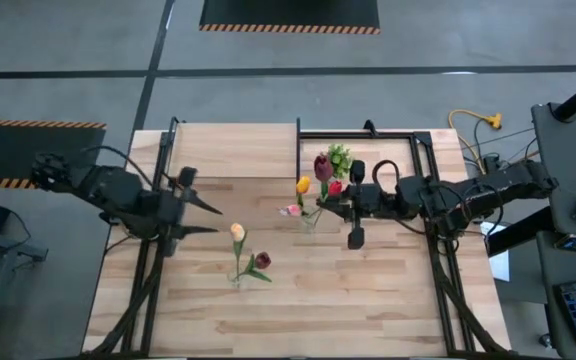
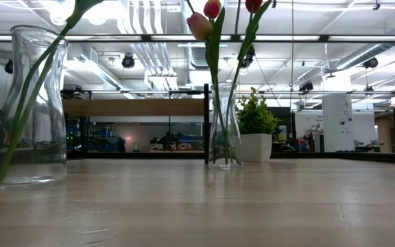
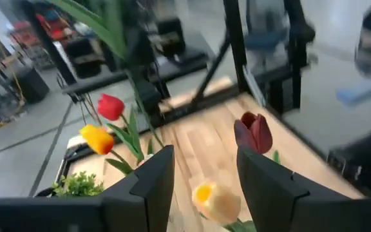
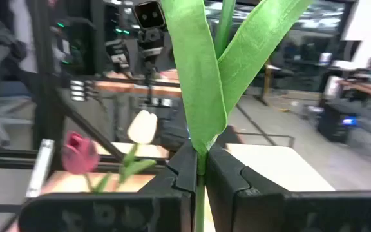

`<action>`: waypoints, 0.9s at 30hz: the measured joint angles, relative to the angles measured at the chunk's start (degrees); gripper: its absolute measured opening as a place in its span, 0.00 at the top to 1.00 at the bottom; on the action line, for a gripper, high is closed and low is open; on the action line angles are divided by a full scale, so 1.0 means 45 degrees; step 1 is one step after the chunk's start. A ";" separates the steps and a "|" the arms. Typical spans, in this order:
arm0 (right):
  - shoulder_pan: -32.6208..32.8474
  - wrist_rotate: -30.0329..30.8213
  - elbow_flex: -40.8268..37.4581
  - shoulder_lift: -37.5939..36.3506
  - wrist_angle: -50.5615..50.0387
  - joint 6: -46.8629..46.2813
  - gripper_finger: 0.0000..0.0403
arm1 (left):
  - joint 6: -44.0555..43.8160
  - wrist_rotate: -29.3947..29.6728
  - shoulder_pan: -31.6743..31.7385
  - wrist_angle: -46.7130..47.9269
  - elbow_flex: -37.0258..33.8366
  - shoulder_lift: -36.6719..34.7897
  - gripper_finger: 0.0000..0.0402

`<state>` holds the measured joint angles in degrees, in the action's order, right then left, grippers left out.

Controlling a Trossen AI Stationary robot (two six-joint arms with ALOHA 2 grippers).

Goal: Pick and place flowers into a vace then onto a shelf
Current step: Put the dark red tulip into the top transparent flower vase

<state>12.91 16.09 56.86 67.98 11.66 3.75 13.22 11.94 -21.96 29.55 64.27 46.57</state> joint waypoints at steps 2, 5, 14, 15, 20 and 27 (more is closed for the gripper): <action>0.0161 0.0500 -0.0120 0.0076 0.0227 0.0205 0.97 | -0.0243 0.0030 0.0008 -0.1255 -0.1287 -0.1039 0.62; 0.0252 0.0786 -0.0568 0.0094 0.0946 0.0427 0.97 | -0.0078 0.0471 0.0031 -0.3211 -0.3228 -0.2393 0.62; 0.0214 0.1807 -0.2665 0.0099 0.4610 0.1391 0.97 | -0.0015 0.0801 0.0034 -0.5564 -0.6849 -0.4908 0.62; 0.0214 0.1809 -0.2801 0.0099 0.4733 0.1405 0.97 | -0.0055 0.0801 0.0034 -0.5564 -0.6993 -0.5064 0.62; 0.0144 0.1804 -0.3070 0.0151 0.4860 0.1416 0.97 | -0.0355 0.0806 0.0034 -0.5621 -0.7417 -0.5546 0.62; -0.0291 0.1809 -0.3156 0.0990 0.5364 0.1508 0.97 | -0.0392 0.0806 0.0034 -0.5544 -0.7749 -0.5631 0.62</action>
<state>11.60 24.23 42.65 72.43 35.80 10.54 11.45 15.57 -21.80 4.60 29.40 21.23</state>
